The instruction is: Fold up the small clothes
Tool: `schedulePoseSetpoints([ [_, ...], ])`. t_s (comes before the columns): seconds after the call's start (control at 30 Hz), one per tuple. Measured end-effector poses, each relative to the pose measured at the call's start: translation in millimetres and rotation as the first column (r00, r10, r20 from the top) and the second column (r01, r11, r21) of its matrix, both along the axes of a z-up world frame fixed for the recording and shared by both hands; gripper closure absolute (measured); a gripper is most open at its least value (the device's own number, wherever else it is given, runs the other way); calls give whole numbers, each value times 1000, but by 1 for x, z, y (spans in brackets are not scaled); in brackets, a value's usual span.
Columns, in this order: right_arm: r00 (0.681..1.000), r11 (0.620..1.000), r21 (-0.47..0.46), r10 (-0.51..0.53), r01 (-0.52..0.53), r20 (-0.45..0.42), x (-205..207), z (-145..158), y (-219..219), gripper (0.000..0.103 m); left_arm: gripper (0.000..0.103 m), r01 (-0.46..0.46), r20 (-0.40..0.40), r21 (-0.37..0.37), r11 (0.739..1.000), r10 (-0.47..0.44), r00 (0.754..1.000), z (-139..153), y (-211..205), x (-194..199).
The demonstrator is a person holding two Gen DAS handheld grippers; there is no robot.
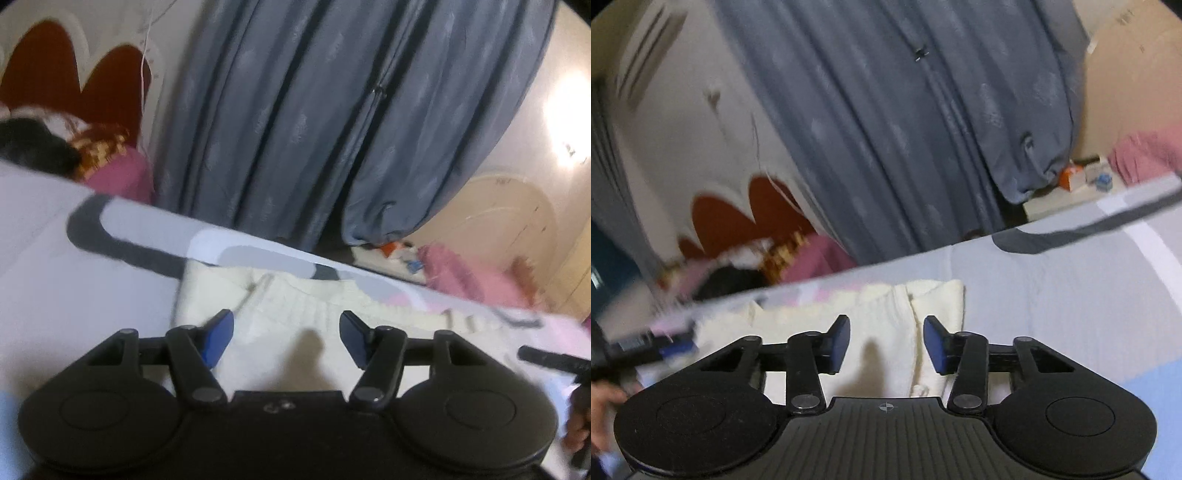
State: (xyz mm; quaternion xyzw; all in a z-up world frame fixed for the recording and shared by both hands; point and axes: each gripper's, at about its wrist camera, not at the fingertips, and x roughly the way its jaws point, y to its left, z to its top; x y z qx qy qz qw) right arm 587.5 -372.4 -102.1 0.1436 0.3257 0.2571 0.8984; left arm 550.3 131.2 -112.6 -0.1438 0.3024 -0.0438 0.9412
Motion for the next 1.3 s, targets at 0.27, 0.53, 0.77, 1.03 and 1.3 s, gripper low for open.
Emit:
schedulePoseSetpoints([
  [0.27,999,986,-165,30,-24,37,-7,-15,37,69,43,30,-46,23,999,-29,999,-12,-5,12],
  [0.53,994,977,-212,48,-26,97,-13,-13,46,101,101,-26,52,38,999,24,998,-5,-3,-1],
  [0.77,982,983,-181,15,19,186,-13,4,37,101,101,-22,107,59,998,16,994,10,-19,17],
  [1.03,994,980,-179,-77,90,78,-2,-22,33,82,41,-90,31,64,994,89,996,-5,-14,23],
  [1.3,963,927,-324,240,-190,119,-37,-3,139,72,30,184,59,152,971,-195,979,9,-117,2],
])
